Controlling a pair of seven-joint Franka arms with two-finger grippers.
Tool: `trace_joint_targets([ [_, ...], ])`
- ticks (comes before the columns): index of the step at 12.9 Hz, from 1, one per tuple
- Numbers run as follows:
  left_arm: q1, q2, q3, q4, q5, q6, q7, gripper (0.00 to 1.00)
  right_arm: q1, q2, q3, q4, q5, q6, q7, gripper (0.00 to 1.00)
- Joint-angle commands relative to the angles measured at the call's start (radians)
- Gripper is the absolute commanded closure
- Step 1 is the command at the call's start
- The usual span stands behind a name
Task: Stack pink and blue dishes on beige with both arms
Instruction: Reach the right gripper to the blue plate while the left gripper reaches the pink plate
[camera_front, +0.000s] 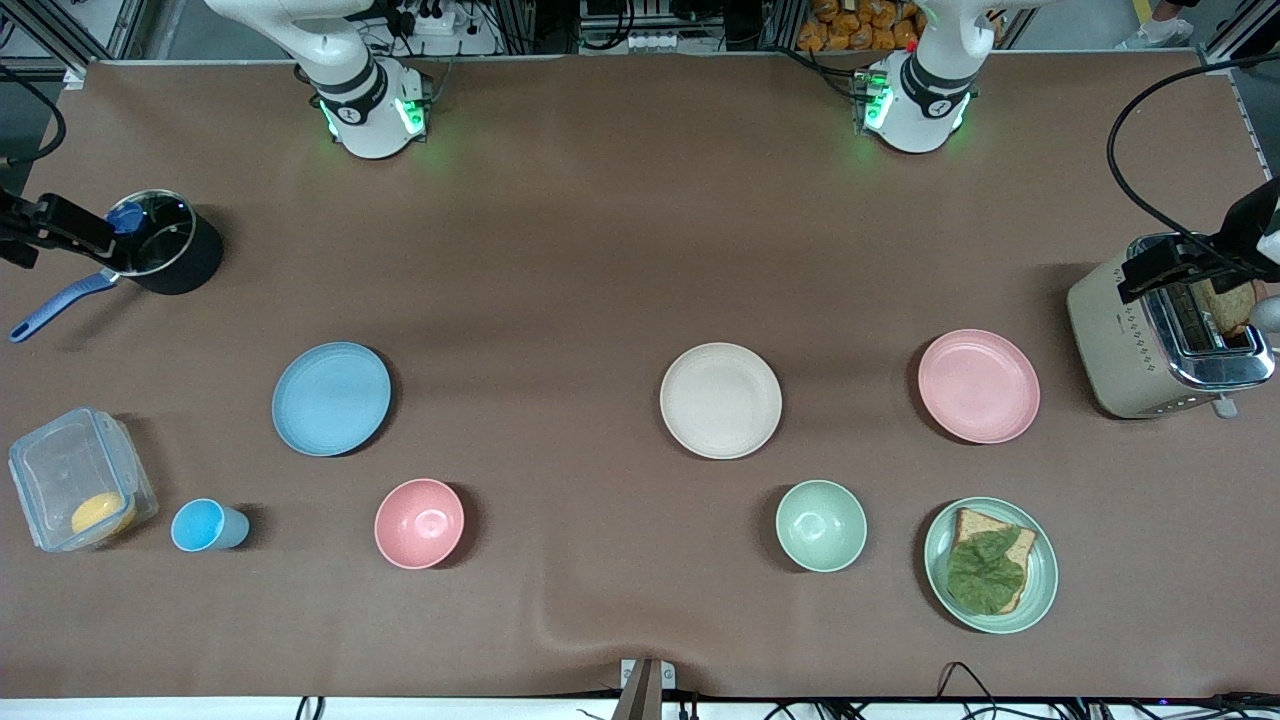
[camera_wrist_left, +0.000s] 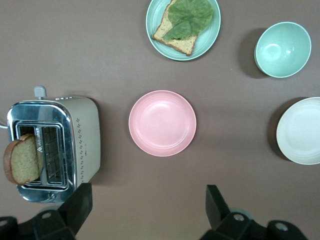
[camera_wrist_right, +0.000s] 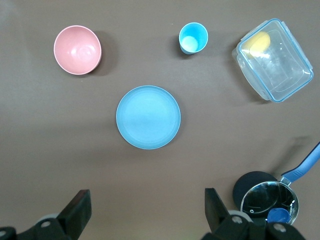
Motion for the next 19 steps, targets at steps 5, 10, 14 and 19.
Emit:
trace_joint_targets([
  [5,0.018,0.037,0.039,0.059,0.057,-0.033,0.059,0.0,0.018,-0.005,-0.016,0.006,0.003,-0.011,-0.003,0.0],
  [10,0.112,0.089,0.039,-0.27,0.003,0.325,0.078,0.0,0.014,0.07,-0.017,0.006,0.012,-0.005,-0.003,0.0],
  [14,0.123,0.095,0.039,-0.557,0.001,0.702,0.076,0.0,0.053,0.179,-0.016,0.006,0.003,-0.007,-0.003,0.0],
  [19,0.146,0.199,0.036,-0.674,0.001,0.934,0.089,0.0,0.128,0.294,-0.017,0.049,-0.006,0.036,0.002,0.0],
])
